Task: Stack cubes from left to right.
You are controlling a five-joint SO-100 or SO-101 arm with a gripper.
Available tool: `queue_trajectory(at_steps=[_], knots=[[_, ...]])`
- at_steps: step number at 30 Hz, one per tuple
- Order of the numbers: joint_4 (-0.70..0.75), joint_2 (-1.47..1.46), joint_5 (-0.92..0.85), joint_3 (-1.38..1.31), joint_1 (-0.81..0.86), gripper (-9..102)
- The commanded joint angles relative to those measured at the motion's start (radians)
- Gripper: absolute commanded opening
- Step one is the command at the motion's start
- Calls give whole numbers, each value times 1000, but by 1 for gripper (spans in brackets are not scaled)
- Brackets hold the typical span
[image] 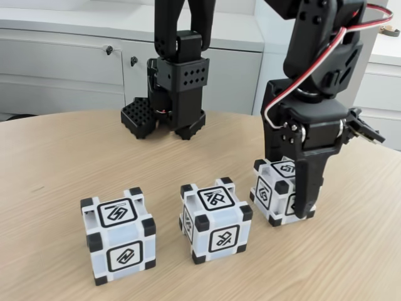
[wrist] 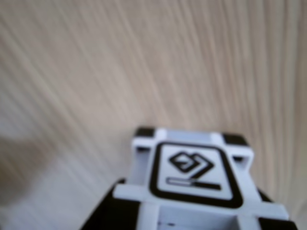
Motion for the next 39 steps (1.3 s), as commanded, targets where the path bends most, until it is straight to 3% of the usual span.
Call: queue_trajectory(at_steps=[1,10,25,33,39], knots=[[0,206,-40,-34,12,0],[2,578,-241,-35,202,0],[5,574,-577,-25,723,0],[245,561,-615,-74,847,0],[282,396,-594,-201,873,0]])
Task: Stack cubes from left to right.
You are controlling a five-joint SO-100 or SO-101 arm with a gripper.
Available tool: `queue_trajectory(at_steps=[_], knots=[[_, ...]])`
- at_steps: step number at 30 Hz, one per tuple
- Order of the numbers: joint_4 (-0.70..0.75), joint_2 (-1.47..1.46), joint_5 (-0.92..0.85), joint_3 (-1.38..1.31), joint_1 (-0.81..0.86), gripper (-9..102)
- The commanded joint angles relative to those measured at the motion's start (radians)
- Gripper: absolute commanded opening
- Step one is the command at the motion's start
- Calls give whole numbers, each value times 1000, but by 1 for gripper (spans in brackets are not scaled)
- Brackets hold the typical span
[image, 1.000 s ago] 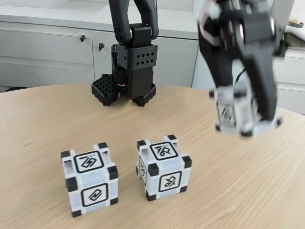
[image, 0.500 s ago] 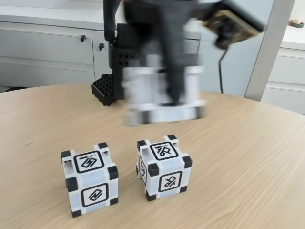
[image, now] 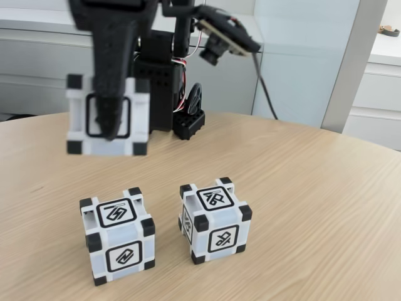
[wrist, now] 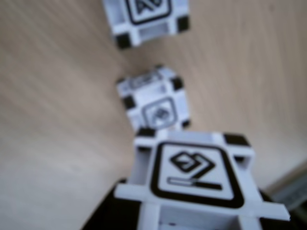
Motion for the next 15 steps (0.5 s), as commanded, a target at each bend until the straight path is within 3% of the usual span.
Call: queue_trajectory(at_steps=[1,15], knots=[[12,-78,14,-120,9,0],[14,-291,43,-225,-8,0]])
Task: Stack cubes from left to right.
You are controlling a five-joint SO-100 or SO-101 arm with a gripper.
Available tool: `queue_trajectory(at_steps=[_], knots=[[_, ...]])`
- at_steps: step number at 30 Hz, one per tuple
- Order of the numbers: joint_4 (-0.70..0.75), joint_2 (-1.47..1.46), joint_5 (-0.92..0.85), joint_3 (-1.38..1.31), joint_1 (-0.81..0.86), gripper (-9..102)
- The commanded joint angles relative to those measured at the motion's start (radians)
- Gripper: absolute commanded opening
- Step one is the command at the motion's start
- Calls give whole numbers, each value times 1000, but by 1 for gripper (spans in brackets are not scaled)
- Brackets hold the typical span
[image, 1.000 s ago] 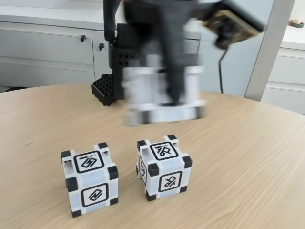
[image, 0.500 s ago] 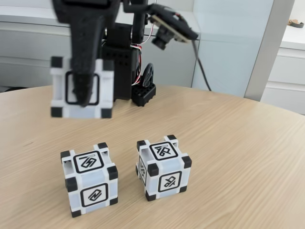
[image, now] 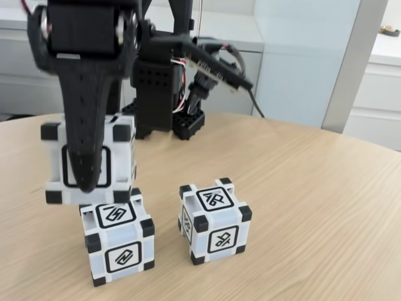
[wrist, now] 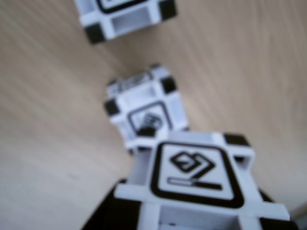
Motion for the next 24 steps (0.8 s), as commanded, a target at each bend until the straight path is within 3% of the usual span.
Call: queue_trajectory(at_steps=[1,13,16,22,24], knots=[[6,-9,12,-57,-11,0],[6,-117,-49,-41,-11,2],[6,-140,-91,-41,-5,14],[6,-133,-123,-41,6,26],[6,-124,-123,-41,6,35]])
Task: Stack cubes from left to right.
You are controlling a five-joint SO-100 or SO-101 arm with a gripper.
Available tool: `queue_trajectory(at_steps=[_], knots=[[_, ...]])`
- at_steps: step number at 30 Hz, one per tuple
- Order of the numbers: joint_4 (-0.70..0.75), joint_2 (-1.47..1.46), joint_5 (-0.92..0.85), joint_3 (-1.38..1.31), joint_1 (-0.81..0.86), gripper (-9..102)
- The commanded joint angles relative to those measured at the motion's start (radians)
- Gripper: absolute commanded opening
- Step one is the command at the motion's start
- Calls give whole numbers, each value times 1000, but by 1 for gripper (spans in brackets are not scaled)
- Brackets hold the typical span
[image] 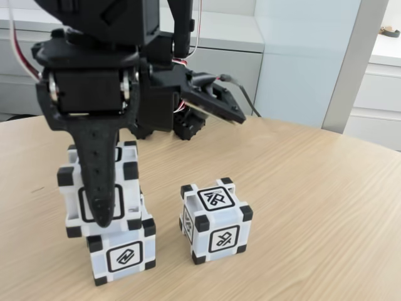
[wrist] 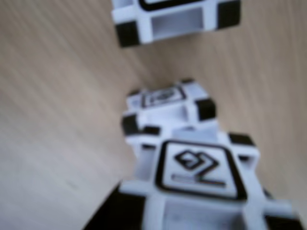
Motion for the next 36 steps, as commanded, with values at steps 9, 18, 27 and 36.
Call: queue_trajectory(at_steps=[9,18,27,36], knots=[[12,143,-5,-37,-9,41],[287,373,118,-35,-190,45],[310,284,259,-35,-428,47],[308,-95,325,-51,-416,47]])
